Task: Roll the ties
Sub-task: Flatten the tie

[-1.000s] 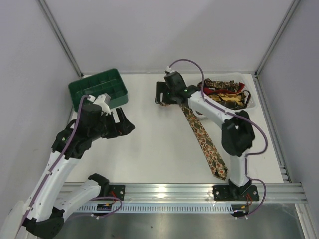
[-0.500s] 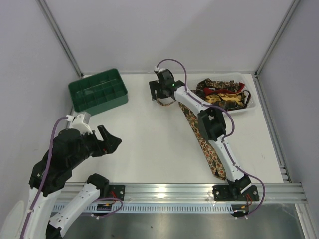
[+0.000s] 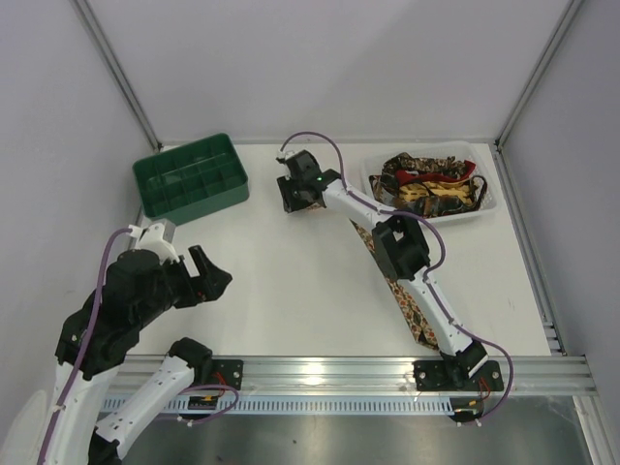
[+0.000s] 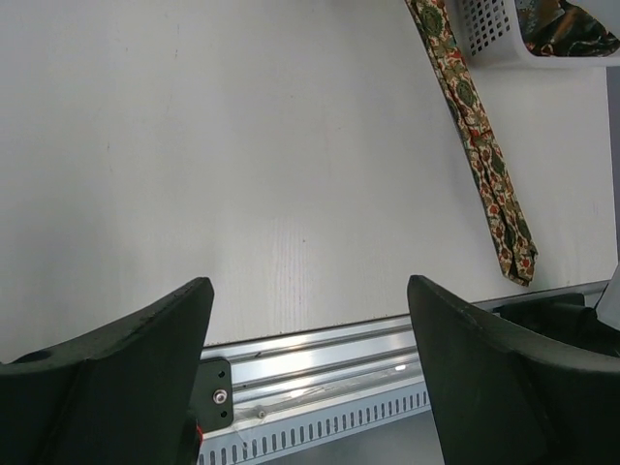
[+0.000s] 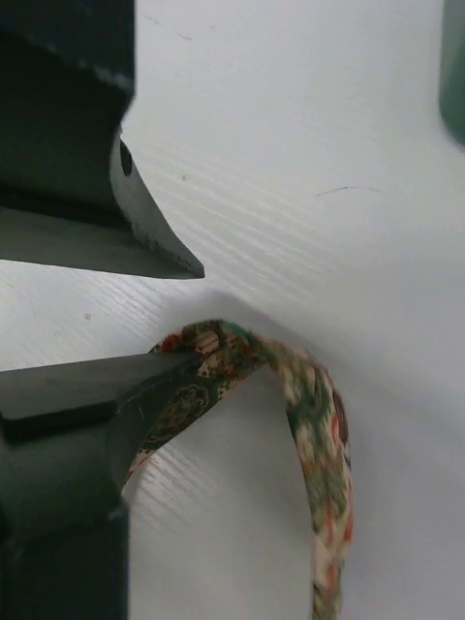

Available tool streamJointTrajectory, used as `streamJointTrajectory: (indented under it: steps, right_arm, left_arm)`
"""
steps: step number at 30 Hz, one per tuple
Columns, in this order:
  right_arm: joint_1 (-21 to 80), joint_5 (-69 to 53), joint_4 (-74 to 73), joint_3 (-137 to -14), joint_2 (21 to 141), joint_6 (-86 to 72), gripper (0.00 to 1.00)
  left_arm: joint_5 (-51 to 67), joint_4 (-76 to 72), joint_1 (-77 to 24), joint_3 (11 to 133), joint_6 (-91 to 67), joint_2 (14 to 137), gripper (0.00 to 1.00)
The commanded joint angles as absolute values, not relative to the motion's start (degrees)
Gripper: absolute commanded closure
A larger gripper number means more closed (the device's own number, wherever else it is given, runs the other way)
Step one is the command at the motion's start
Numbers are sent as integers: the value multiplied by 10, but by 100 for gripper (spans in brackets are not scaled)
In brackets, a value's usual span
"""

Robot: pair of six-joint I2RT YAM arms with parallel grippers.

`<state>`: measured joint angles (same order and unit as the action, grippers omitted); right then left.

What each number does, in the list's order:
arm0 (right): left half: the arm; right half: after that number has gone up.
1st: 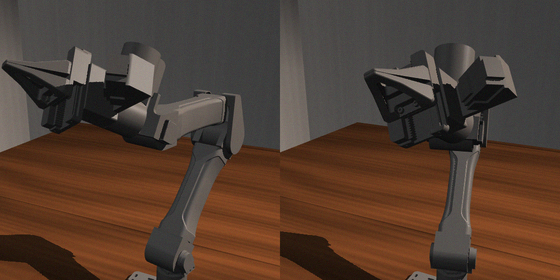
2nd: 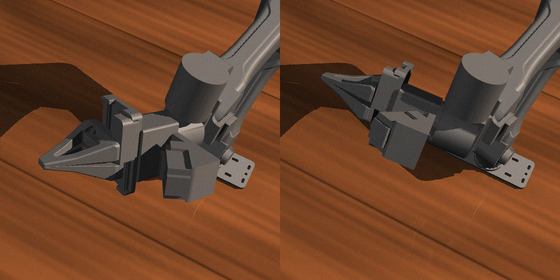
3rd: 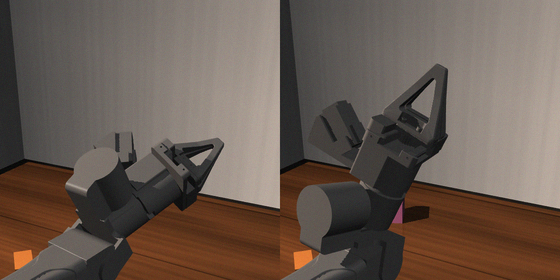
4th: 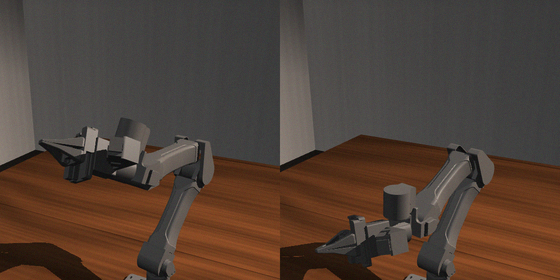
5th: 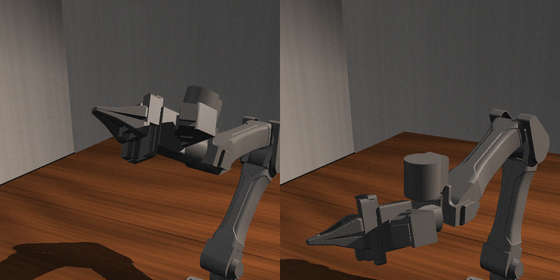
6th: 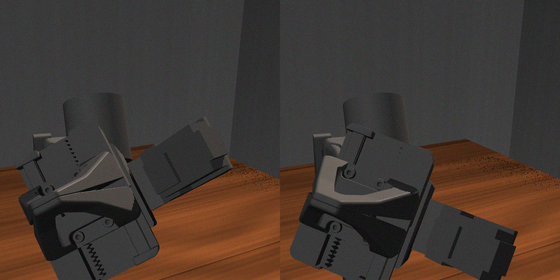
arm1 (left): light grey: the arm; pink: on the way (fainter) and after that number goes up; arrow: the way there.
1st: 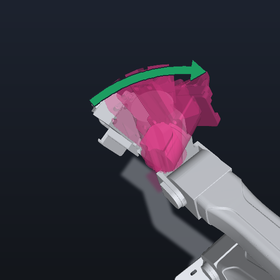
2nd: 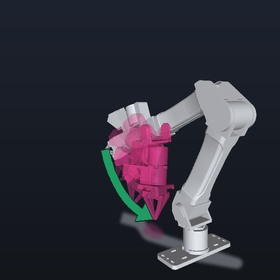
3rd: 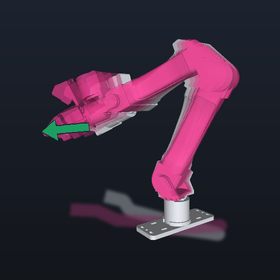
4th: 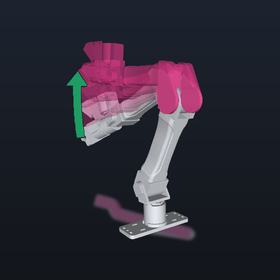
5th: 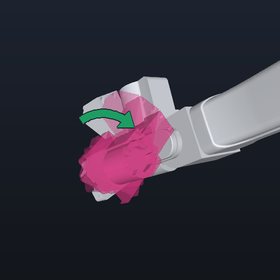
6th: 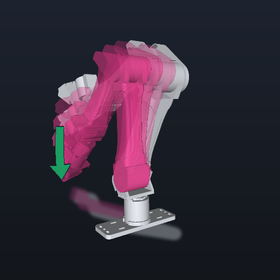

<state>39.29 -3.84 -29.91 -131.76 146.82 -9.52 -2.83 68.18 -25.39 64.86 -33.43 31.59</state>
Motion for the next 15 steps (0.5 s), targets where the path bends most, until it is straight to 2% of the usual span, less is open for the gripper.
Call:
streamJointTrajectory:
  steps: [1, 2, 3, 6, 8, 12, 15]
  right_arm:
    - [387, -49, -315, -1315, 1471, -96, 62]
    - [392, -48, -317, -1310, 1469, -93, 72]
    - [395, -48, -322, -1309, 1468, -94, 86]
    - [419, -49, -357, -1304, 1449, -101, 100]
    - [438, -62, -376, -1282, 1409, -105, 100]
    - [509, -135, -371, -1138, 1303, -158, 100]
    - [559, -171, -376, -1077, 1223, -187, 100]
  left_arm:
    - [-27, 686, -256, 675, -327, 325, 13]
    - [-29, 686, -256, 676, -328, 324, 13]
    - [-31, 688, -256, 677, -328, 325, 13]
    - [-44, 696, -256, 690, -324, 326, 12]
    - [-57, 701, -256, 700, -316, 331, 12]
    - [-100, 708, -256, 732, -294, 335, 10]
    - [-119, 698, -256, 744, -276, 337, 11]
